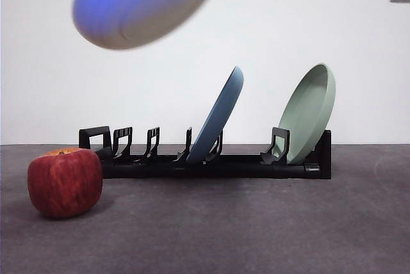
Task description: Take the yellow plate from the plate rack,put the plate on the table,take the apple from the table,put the apple in the plate
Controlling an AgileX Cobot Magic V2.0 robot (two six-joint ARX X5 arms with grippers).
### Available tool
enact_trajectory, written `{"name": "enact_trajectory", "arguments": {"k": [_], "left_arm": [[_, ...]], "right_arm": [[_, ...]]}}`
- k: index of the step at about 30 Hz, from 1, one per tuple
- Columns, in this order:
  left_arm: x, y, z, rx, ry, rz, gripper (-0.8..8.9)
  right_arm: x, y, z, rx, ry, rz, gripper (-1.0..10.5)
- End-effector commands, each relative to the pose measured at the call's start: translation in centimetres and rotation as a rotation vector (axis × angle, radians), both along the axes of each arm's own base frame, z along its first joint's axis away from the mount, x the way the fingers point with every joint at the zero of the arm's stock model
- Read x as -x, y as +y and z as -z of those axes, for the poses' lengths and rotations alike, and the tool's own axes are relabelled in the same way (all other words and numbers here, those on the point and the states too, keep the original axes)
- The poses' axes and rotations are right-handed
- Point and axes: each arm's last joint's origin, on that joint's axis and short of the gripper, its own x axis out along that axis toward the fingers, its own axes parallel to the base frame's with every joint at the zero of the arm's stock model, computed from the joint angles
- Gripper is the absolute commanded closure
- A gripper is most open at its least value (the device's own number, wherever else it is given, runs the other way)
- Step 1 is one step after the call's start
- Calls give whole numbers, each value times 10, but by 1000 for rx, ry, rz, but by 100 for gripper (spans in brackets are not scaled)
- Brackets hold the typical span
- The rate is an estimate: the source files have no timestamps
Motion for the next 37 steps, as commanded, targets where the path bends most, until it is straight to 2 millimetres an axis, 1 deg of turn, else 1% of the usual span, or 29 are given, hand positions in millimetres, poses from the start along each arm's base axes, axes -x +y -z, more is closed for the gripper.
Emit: {"name": "enact_trajectory", "arguments": {"k": [1, 6, 8, 12, 14, 17, 21, 24, 28, 32, 34, 37], "left_arm": [[5, -30, 22, -74, 0, 32, 822], [6, -75, 60, -165, 34, 99, 822], [5, -92, 81, -213, 60, 122, 822], [2, -119, 124, -336, 76, 122, 822], [-1, -129, 146, -397, 81, 115, 822], [-5, -141, 174, -445, 107, 121, 822], [-8, -148, 197, -464, 127, 113, 822], [-8, -150, 209, -469, 136, 109, 822], [-6, -148, 211, -491, 154, 118, 802], [-8, -145, 207, -485, 156, 103, 534], [-9, -143, 202, -473, 154, 91, 526], [-9, -140, 184, -426, 125, 81, 526]], "right_arm": [[2, -1, -25, 4, -83, 15, 664], [10, -1, -59, -1, -154, 19, 664], [13, -2, -72, -4, -186, 20, 664], [20, -2, -91, -9, -246, 20, 664], [23, -2, -99, -11, -270, 20, 664], [26, -3, -107, -12, -298, 20, 664], [28, -3, -113, -9, -321, 20, 664], [28, -3, -114, -2, -328, 19, 664], [27, -3, -115, 6, -332, 16, 664], [24, -3, -115, 6, -335, 17, 664], [23, -2, -115, 5, -336, 16, 664], [21, -2, -114, 5, -331, 11, 664]]}}
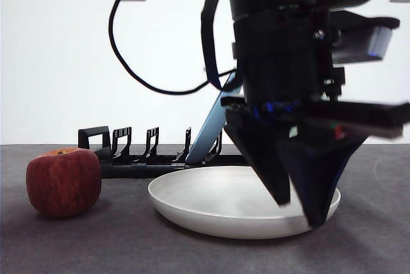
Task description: Take the yellow plate from the plate rack,put the plate on the table,take the apple from the table,put the apple in the plate
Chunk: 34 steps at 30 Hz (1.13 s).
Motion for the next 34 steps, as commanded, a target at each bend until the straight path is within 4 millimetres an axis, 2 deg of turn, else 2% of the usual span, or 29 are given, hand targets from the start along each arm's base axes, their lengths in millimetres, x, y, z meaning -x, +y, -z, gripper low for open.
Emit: {"name": "enact_trajectory", "arguments": {"k": [1, 5, 9, 12, 16, 20, 25, 29, 34], "left_arm": [[0, 8, -24, 66, -42, -29, 526], [-2, 26, -72, 186, -163, -79, 526], [-11, 61, -125, 306, -325, -191, 526], [-22, 98, -160, 374, -441, -312, 526], [-36, 159, -198, 432, -561, -497, 526], [-38, 219, -226, 473, -665, -669, 527], [-23, 281, -252, 508, -806, -866, 530], [0, 312, -268, 530, -906, -966, 530], [33, 334, -281, 560, -999, -1032, 530]], "right_arm": [[-3, 1, -1, 5, -7, -5, 664], [-7, 2, -2, 6, -1, -12, 662], [-10, 12, -6, 11, -4, -60, 662], [-12, 27, -9, 21, -11, -129, 661], [-15, 56, -8, 67, -14, -255, 650], [-20, 92, -2, 132, 39, -387, 521], [-27, 142, 14, 291, 113, -494, 505], [-33, 184, 34, 422, 194, -528, 504], [-39, 235, 69, 538, 238, -593, 480]]}}
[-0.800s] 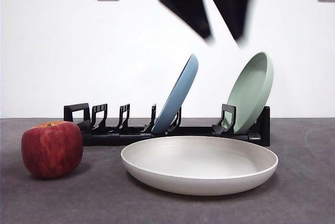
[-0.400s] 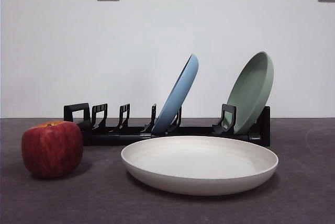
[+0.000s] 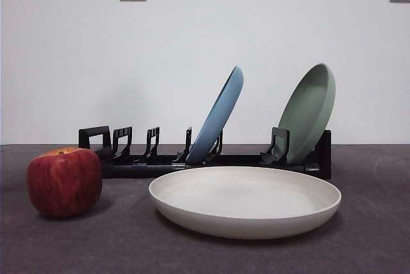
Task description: Take the yellow plate from the plate rack,put the plate on the table,take the apple from the table,put the apple in the plate
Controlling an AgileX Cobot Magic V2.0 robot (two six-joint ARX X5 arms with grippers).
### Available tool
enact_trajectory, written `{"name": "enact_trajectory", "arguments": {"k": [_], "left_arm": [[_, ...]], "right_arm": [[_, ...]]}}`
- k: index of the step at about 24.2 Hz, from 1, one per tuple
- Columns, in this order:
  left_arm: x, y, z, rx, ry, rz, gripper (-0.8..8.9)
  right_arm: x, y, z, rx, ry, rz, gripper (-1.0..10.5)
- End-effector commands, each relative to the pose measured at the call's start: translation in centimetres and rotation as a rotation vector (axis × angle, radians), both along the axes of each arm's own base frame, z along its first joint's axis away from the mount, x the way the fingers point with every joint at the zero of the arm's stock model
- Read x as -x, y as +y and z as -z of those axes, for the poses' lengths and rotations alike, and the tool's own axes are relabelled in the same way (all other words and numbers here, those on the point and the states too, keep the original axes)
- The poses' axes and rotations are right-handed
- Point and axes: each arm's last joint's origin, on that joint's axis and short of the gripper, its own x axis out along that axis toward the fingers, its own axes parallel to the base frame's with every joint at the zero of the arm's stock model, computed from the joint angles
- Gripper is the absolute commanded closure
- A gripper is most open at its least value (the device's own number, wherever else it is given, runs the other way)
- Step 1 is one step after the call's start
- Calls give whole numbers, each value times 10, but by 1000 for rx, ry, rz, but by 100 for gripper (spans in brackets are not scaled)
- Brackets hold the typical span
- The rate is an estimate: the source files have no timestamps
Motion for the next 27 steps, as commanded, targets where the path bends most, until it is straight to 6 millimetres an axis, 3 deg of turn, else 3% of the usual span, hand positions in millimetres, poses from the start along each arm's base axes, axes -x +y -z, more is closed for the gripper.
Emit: {"name": "enact_trajectory", "arguments": {"k": [1, 6, 12, 17, 21, 23, 26, 27], "left_arm": [[15, 7, -2, 10, -23, -27, 530], [41, 13, -5, 14, -42, -31, 531], [61, 17, 5, -5, 52, -31, 531], [62, 17, 8, -11, 83, -30, 531], [62, 17, 8, -11, 83, -29, 531], [62, 17, 8, -11, 84, -29, 531], [62, 17, 8, -12, 87, -29, 531], [62, 17, 8, -13, 89, -29, 531]], "right_arm": [[-3, 28, 23, 78, 1, -44, 449], [-12, 69, 73, 184, 52, -99, 406], [-29, 118, 157, 315, 85, -123, 406], [-36, 132, 207, 396, 150, -136, 409], [-35, 137, 230, 436, 185, -151, 416], [-33, 140, 236, 448, 194, -154, 529], [-32, 139, 239, 469, 211, -157, 922], [-31, 138, 239, 475, 214, -156, 962]]}}
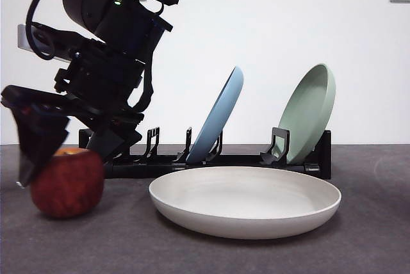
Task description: Take the yellow plate from the plate rack,put the plate on the table,take the apple from the table,put the apple in the plate
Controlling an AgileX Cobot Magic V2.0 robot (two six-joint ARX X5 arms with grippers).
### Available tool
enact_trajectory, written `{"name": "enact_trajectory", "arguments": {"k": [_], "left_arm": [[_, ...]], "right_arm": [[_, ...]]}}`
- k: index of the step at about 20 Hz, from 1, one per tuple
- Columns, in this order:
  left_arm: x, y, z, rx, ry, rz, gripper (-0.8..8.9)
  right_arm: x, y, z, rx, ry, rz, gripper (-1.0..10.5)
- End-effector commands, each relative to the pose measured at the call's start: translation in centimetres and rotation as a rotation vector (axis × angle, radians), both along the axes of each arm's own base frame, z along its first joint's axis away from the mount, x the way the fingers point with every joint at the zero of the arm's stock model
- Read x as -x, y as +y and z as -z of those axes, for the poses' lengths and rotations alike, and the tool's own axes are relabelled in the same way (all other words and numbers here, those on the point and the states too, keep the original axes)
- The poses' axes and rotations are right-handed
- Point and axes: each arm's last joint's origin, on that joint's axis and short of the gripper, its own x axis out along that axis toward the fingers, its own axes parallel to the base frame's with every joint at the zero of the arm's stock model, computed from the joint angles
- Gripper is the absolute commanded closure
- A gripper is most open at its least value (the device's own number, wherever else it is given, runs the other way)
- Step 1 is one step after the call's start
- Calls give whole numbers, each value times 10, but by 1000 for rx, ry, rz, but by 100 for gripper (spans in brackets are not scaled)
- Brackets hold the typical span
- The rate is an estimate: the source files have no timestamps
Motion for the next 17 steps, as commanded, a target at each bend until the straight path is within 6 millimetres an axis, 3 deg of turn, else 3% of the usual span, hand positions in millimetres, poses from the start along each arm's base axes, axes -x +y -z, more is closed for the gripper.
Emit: {"name": "enact_trajectory", "arguments": {"k": [1, 8, 12, 17], "left_arm": [[0, 0, 2, 4, 7, -5, 531], [0, 0, 3, 2, 22, -3, 531], [-1, -2, 1, 30, -2, 73, 531], [-22, -10, -1, 66, -13, 191, 532]], "right_arm": [[1, 1, 11, 34, 19, -3, 959], [3, 0, 4, 26, 7, -2, 959], [-1, -20, -38, 33, -64, 62, 959], [0, -77, -108, 37, -60, 144, 959]]}}
